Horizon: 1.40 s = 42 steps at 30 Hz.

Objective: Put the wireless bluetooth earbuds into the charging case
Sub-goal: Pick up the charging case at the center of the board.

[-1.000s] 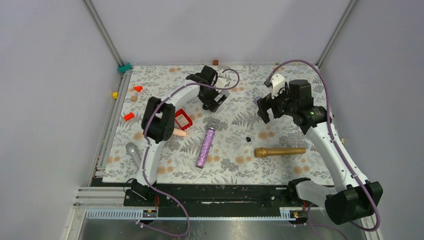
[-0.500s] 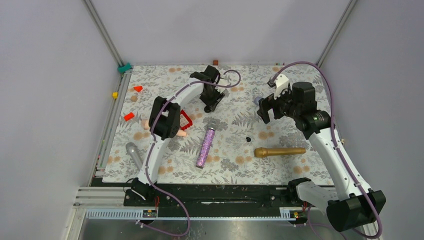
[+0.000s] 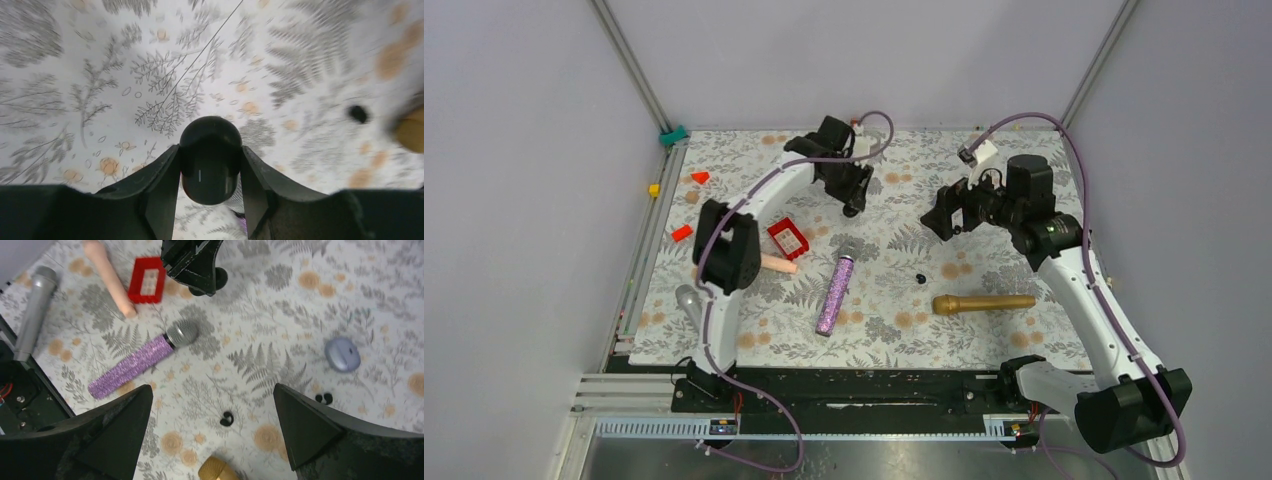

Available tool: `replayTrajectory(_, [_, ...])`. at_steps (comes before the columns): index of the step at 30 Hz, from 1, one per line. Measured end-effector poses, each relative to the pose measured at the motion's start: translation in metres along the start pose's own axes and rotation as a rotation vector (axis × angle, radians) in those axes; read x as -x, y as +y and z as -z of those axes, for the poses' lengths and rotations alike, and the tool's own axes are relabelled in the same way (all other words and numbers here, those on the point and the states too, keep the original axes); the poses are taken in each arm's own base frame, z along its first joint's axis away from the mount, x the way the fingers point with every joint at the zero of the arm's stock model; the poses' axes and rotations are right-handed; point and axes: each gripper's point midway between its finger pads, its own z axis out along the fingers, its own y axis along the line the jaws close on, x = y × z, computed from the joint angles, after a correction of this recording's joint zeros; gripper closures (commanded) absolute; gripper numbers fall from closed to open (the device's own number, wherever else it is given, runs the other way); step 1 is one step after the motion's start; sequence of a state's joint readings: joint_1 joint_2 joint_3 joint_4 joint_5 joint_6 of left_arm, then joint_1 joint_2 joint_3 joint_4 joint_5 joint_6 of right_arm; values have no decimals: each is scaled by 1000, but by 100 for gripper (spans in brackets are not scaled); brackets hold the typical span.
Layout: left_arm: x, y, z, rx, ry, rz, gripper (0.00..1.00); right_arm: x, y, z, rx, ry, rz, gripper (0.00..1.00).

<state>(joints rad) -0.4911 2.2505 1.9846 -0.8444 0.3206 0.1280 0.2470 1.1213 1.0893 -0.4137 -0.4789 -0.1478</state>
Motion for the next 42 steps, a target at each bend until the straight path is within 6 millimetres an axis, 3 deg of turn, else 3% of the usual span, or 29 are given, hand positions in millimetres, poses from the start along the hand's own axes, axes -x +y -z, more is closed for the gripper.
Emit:
replayTrajectory(3, [44, -23, 55, -13, -200, 50, 68, 29, 11, 2, 59, -93, 26, 5])
replayTrajectory(5, [80, -42, 105, -35, -379, 85, 68, 53, 16, 3, 88, -174, 47, 5])
replayTrajectory(8, [117, -70, 178, -94, -625, 146, 69, 82, 21, -1, 130, -290, 49, 6])
replayTrajectory(10, [125, -84, 207, -140, -713, 198, 69, 90, 21, -8, 153, -353, 33, 8])
replayTrajectory(12, [124, -93, 219, -184, -751, 262, 69, 88, 20, -22, 186, -392, -13, 11])
replayTrajectory(14, [119, -97, 213, -213, -747, 323, 69, 80, 18, -37, 213, -393, -75, 11])
replayTrajectory(17, [96, -95, 178, -225, -664, 431, 69, 66, 17, -56, 249, -373, -171, 11])
replayTrajectory(20, [66, -92, 145, -213, -563, 516, 69, 60, 25, -62, 279, -373, -209, 12])
replayTrajectory(22, [57, -92, 136, -206, -529, 546, 69, 63, 35, -62, 306, -384, -205, 14])
replayTrajectory(27, [61, -92, 137, -209, -546, 560, 69, 63, 54, -66, 339, -376, -185, 21])
replayTrajectory(37, [60, -89, 135, -199, -549, 598, 69, 40, 57, -89, 297, -297, -184, 23])
replayTrajectory(42, [59, -93, 133, -208, -540, 610, 68, 31, 63, -101, 286, -259, -150, 33])
